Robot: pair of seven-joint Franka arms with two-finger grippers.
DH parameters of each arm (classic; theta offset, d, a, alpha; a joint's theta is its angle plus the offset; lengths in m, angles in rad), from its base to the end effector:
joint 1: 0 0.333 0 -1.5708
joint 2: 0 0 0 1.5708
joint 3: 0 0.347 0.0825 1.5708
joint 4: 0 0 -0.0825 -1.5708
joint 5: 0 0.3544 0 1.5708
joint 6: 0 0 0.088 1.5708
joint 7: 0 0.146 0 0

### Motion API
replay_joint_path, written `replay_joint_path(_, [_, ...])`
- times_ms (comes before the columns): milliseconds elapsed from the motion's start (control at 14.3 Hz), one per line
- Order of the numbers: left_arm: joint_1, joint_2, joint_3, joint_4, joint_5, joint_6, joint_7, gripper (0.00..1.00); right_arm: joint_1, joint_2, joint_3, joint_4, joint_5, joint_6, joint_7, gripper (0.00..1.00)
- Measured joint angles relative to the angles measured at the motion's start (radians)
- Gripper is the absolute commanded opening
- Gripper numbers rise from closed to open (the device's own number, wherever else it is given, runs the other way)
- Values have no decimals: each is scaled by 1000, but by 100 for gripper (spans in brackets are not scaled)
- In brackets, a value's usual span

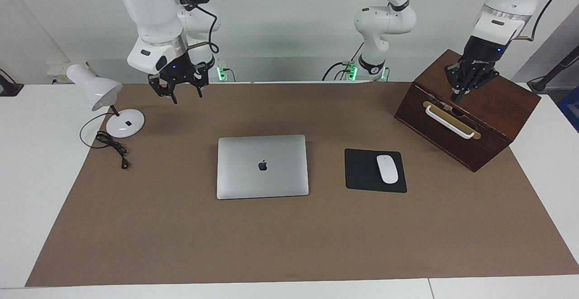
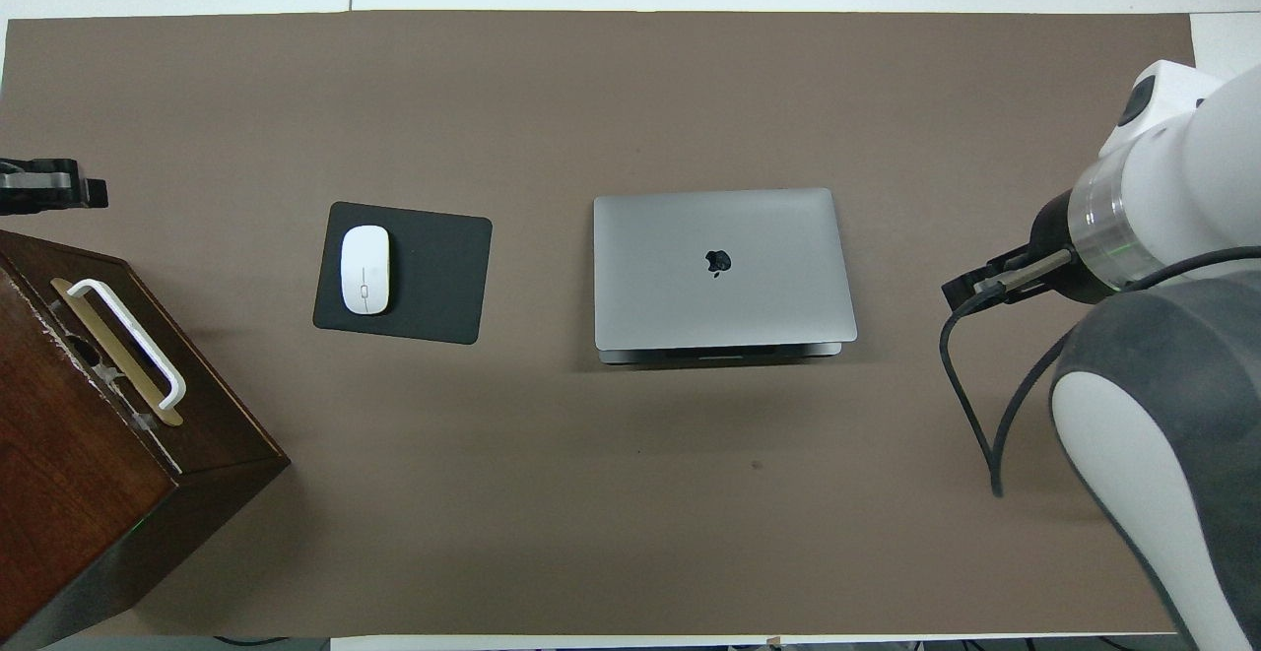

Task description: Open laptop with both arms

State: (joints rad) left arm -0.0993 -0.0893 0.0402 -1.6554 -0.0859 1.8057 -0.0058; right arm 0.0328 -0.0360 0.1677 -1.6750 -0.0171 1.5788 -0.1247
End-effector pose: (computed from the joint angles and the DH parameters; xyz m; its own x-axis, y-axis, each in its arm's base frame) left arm 0.5239 -0.0404 0.6496 0.9713 -0.0310 0.2358 -0.0538 -0.9944 0.0907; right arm 0.4984 0.1003 0.5896 0.9457 0.3188 -0.0631 0.3203 -0.9472 0.0153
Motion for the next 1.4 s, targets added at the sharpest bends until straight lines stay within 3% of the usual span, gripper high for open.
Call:
replay_joint_path(70, [-5, -1, -2, -22, -8, 30, 0, 0, 0, 0, -7, -3, 5, 0, 0, 62])
replay_joint_path(140, [-13, -3, -2, -50, -14, 69, 0, 0, 0, 0, -13, -4, 14, 0, -4, 60])
replay_joint_path(419, [-82, -63, -4, -243, -19, 276, 0, 0, 0, -4, -16, -7, 31, 0, -62, 66])
replay_joint_path(698, [-177, -181, -7, -492, -19, 456, -5, 0, 0, -19, -13, -41, 32, 10, -84, 61])
replay_joint_path(837, [-218, -236, -7, -591, -19, 517, -5, 0, 20, -47, -10, -99, 24, 83, -143, 57])
replay_joint_path(977, [-250, -286, -11, -676, -19, 563, -5, 0, 95, -76, -7, -163, -31, 154, -176, 61])
replay_joint_path(1047, [-256, -306, -21, -705, -19, 574, -6, 0, 133, -86, -5, -188, -54, 171, -176, 70])
replay_joint_path(1395, [-263, -365, -140, -803, -20, 650, -127, 0, 169, -109, -12, -268, -85, 275, -352, 72])
